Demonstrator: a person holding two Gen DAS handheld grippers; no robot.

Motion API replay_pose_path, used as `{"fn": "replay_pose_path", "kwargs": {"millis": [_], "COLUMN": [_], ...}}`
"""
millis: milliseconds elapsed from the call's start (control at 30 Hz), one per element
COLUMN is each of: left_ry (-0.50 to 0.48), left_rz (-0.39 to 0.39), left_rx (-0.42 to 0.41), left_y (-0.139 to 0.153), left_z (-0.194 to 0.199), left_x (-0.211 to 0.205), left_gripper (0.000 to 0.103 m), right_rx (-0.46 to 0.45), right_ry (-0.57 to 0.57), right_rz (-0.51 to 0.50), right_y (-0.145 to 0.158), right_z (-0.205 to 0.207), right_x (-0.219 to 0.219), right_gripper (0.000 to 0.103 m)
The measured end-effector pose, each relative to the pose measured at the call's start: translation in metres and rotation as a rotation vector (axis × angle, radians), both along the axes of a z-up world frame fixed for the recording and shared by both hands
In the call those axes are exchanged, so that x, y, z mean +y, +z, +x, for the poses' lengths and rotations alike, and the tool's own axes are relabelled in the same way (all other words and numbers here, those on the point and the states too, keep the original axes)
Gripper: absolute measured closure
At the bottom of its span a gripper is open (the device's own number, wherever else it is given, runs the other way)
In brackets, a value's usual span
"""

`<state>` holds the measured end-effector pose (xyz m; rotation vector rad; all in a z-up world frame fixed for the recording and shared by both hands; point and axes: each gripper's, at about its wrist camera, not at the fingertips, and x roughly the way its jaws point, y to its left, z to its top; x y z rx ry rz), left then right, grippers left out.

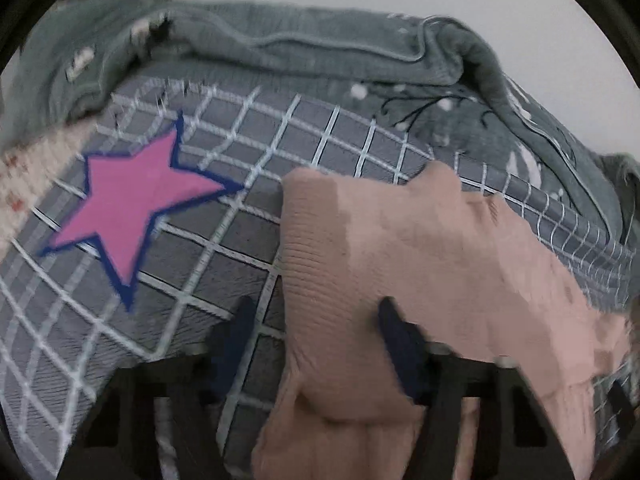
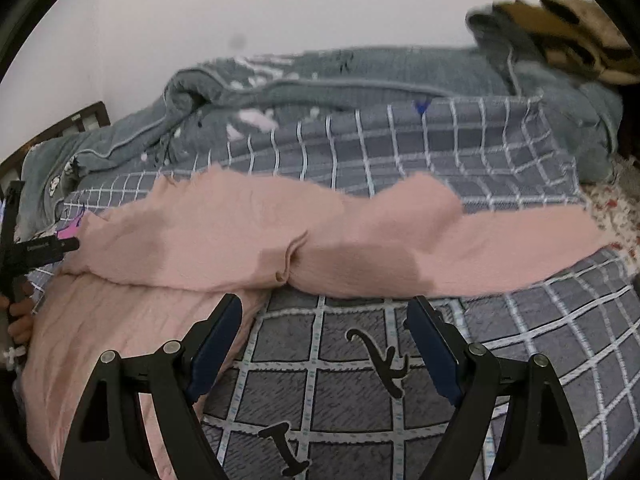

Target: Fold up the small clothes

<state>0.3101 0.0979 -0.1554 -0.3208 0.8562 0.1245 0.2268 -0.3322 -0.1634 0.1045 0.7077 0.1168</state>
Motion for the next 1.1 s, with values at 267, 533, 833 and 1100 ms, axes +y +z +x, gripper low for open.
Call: {"fn": "replay_pose_path", "kwargs": {"millis": [267,533,833,1100], "left_ry": [0.052,0.042,0.031,0.039], "left_rz": [-0.040,0.107,0.168,0.173], "left_rx": [-0.063,-0.032,-0.021,-0.022], "left_y": [-0.007,-0.007,-0.008,-0.009], "left_z": [0.002,0.006,0.010,0.010], "left_x": [0.009,-0.007,-0.014,-0.013], "left_gripper": [0.089,0.051,0.034,0.032], "right_rx": [-0.020,-0.050,0.059,0.208], "right_ry": [-0.078,-0.253,-0.340,-0.365], "right_rz": [0.072,-0.072,-0.087,0.102], "right_y": [0.009,0.037,0.028,-0.002], "right_z": [-0.007,-0.017,0.014,0.047], "right_x": [-0.027,-0.073,-0.155,-0.199], "right_gripper": [0.019,0.027,0.053,0.058]}}
